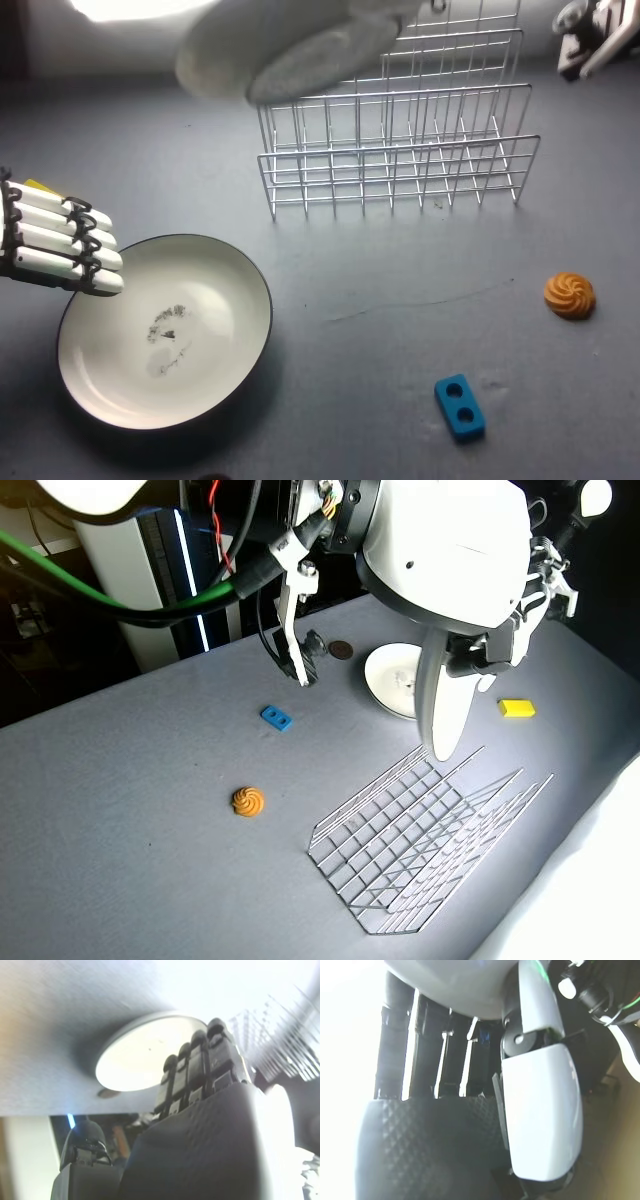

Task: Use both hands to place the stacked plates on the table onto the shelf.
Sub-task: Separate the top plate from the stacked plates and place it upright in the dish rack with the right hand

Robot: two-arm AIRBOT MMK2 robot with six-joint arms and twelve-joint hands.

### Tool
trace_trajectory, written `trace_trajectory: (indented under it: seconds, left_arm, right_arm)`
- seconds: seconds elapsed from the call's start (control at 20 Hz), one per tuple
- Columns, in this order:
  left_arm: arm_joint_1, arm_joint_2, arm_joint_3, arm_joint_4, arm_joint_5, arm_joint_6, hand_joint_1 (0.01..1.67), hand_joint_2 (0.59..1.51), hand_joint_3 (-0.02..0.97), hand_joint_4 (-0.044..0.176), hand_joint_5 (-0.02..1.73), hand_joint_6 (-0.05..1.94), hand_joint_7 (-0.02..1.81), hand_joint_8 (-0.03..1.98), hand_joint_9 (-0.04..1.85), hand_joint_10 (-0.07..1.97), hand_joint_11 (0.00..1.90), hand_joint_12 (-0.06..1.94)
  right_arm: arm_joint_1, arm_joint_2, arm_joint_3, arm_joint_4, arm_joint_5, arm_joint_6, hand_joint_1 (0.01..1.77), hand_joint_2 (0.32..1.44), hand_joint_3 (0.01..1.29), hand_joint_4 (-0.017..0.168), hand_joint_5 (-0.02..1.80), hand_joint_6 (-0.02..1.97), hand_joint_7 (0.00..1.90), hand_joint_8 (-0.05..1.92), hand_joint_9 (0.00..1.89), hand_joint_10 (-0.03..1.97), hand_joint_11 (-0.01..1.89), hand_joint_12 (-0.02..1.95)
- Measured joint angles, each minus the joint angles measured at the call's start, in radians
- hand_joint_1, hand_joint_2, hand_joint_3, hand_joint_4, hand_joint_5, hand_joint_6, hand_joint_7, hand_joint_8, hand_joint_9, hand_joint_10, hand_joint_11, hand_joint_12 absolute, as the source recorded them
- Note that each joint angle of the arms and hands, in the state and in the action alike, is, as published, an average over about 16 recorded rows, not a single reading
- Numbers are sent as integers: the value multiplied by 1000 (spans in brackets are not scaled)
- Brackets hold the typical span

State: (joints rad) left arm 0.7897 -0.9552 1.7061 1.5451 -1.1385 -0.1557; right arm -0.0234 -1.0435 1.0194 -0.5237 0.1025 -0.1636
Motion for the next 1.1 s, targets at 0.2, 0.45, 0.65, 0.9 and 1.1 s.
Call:
trace_trajectory:
  seconds: [0.2,0.45,0.65,0.9,1.1]
  left_arm:
    - [15,-5,-1,-2,8,0,23,1117,13,0,52,17,42,11,35,12,24,12]
    - [25,-10,-1,-3,16,1,23,1116,13,0,61,17,45,11,32,12,24,12]
    - [29,-12,-1,-4,21,2,23,1115,13,0,69,17,50,11,33,11,24,12]
    - [32,-14,-1,-5,25,3,22,1115,13,0,69,17,51,11,36,12,25,12]
    - [36,-15,-1,-6,28,4,23,1115,12,0,67,17,56,11,41,10,24,13]
  right_arm:
    - [4,6,33,-108,23,137,1229,988,13,-5,951,827,1143,745,1374,-7,885,1220]
    - [10,10,70,-205,28,276,1229,994,13,-6,930,848,1125,769,1358,-7,875,1234]
    - [12,10,95,-220,-1,332,1229,999,13,-8,919,863,1125,775,1358,-3,876,1249]
    - [6,10,124,-221,-29,367,1229,1002,13,-8,924,877,1133,775,1360,4,881,1264]
    - [-2,9,148,-252,-21,410,1229,1001,14,-8,936,866,1152,761,1372,13,891,1276]
